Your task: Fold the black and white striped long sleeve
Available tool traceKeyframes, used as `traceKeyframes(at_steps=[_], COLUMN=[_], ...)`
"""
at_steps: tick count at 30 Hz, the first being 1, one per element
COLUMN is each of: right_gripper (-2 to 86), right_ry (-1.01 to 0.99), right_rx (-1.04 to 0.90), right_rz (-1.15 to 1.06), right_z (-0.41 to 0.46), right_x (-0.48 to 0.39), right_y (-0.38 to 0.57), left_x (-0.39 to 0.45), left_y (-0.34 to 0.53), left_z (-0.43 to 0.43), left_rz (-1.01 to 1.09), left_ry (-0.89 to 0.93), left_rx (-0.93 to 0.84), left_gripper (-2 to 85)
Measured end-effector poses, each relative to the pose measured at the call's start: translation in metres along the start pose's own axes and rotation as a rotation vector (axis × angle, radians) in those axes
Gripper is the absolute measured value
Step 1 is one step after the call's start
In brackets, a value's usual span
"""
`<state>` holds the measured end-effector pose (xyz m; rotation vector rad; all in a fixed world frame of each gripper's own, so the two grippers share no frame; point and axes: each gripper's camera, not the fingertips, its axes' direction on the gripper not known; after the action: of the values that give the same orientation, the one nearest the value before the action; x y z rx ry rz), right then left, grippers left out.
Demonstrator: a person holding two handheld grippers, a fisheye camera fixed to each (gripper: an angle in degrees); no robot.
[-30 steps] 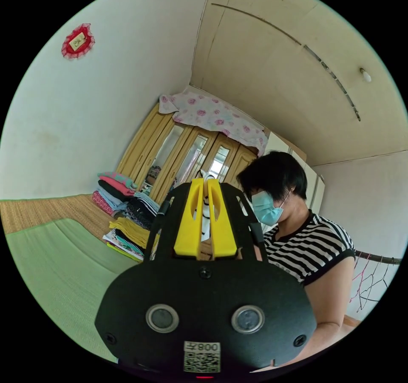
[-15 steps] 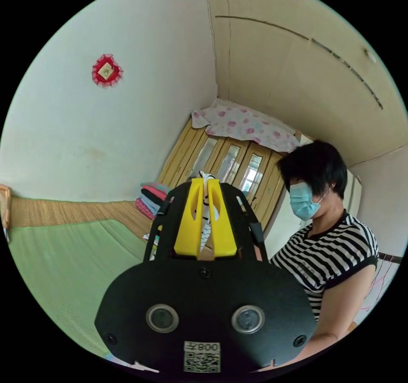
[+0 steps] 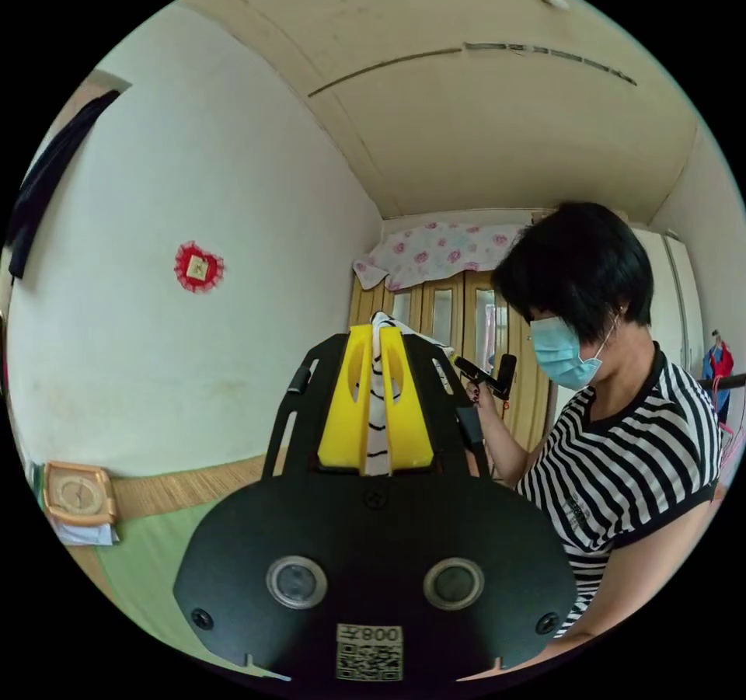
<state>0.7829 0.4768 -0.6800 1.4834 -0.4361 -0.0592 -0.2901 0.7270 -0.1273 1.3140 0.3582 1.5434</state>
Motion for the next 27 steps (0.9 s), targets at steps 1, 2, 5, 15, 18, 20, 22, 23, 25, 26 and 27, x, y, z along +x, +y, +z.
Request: traceKeyframes(at_steps=[1,2,5,15,18,20,22,23,25,26,27], right_gripper=[0.5,0.5,0.5,0.4,0.4,0.4,0.4,0.4,0.4,0.4,0.4], right_ry=[-0.001,-0.003,-0.03,-0.071,-0.075,-0.07,-0.063,-0.061,-0.063,-0.065,-0.066], right_rx=[0.012,0.023,0.04,-0.008,-0.011,-0.007,-0.001,0.005,0.017,0.026,0.03], right_rz=[-0.016,-0.029,-0.046,-0.09,-0.096,-0.101,-0.099,-0.094,-0.082,-0.074,-0.069], right_z=[-0.002,-0.004,-0.005,0.013,0.017,0.019,0.02,0.021,0.021,0.021,0.021], right_x=[0.002,0.005,0.014,0.052,0.065,0.075,0.084,0.09,0.101,0.108,0.112], right_y=[-0.009,-0.017,-0.034,-0.058,-0.061,-0.063,-0.064,-0.063,-0.063,-0.062,-0.061], left_x=[0.004,0.008,0.014,0.006,0.0,-0.004,-0.004,-0.003,-0.001,0.001,0.003], left_y=[0.004,0.008,0.021,0.071,0.085,0.094,0.1,0.102,0.106,0.108,0.109], left_z=[-0.01,-0.02,-0.044,-0.101,-0.114,-0.122,-0.127,-0.131,-0.135,-0.137,-0.139], left_rz=[0.023,0.041,0.068,0.04,0.013,0.002,0.002,0.005,0.011,0.015,0.018], left_ry=[-0.015,-0.027,-0.053,-0.085,-0.075,-0.077,-0.084,-0.089,-0.095,-0.1,-0.103], left_rx=[0.009,0.016,0.031,0.059,0.059,0.046,0.032,0.023,0.011,0.002,-0.003], left_gripper=[1.6,1.5,1.5,1.6,1.6,1.6,1.6,1.6,1.6,1.6,1.6])
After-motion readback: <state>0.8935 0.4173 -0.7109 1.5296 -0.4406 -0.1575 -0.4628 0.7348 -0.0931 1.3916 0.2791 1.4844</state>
